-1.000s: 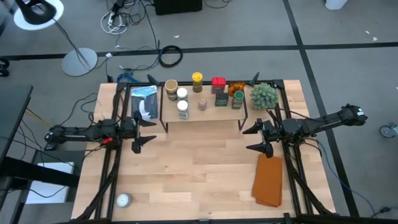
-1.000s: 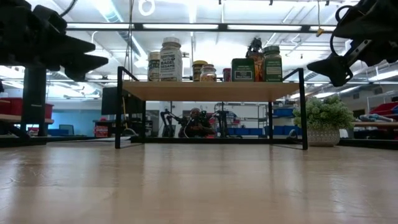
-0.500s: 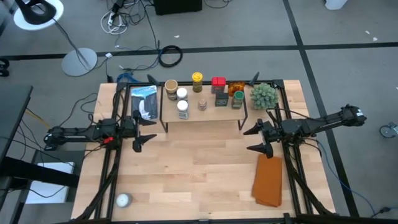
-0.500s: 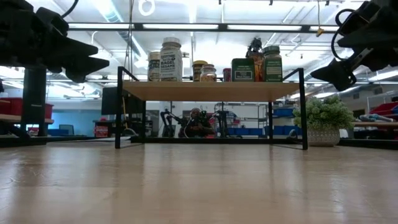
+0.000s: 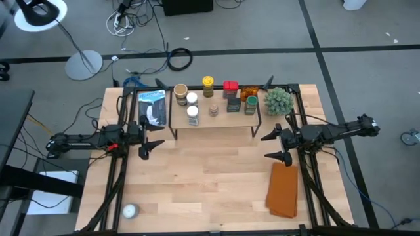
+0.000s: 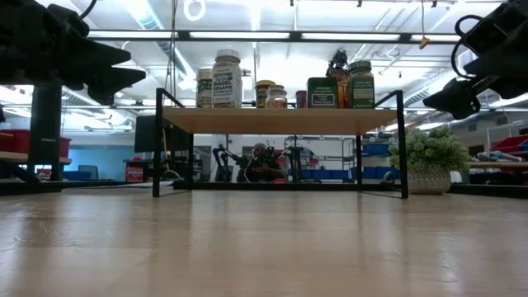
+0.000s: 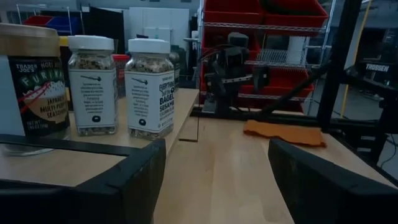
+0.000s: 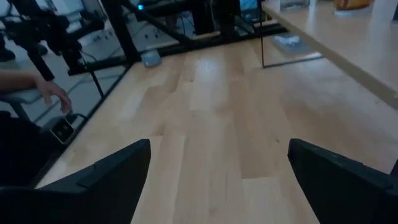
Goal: Shelf spices
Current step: Return to Home Position
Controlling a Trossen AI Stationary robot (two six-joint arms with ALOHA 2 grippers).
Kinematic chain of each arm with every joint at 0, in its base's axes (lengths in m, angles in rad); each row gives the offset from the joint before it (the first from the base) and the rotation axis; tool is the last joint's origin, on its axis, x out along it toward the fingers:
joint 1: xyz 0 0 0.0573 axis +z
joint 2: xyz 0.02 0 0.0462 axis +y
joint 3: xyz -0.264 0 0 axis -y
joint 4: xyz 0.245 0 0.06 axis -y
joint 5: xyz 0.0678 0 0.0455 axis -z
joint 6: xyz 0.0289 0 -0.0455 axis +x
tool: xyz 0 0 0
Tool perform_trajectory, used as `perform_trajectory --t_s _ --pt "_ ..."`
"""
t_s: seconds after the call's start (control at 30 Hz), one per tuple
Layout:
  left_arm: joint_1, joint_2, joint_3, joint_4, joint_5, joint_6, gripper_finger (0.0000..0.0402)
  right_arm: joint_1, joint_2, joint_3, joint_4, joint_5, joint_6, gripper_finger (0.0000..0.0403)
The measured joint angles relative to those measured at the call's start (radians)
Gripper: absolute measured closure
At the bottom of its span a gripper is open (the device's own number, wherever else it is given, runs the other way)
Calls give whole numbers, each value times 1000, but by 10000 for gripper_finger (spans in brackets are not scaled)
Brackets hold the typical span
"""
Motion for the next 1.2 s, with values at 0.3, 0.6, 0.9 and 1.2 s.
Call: perform_trajectory --t_s 0.3,0.6,0.9,1.2 --pt "0 0 0 16 0 -1 113 -41 -143 1 -35 -9 -11 23" --pt "0 0 0 24 1 -1 113 -245 -129 -86 166 -258 -13 23" --pt "0 0 0 25 1 -1 113 -336 -20 -76 137 -313 -85 23" --pt "0 0 0 25 0 -1 113 -332 207 -75 134 -314 -85 23"
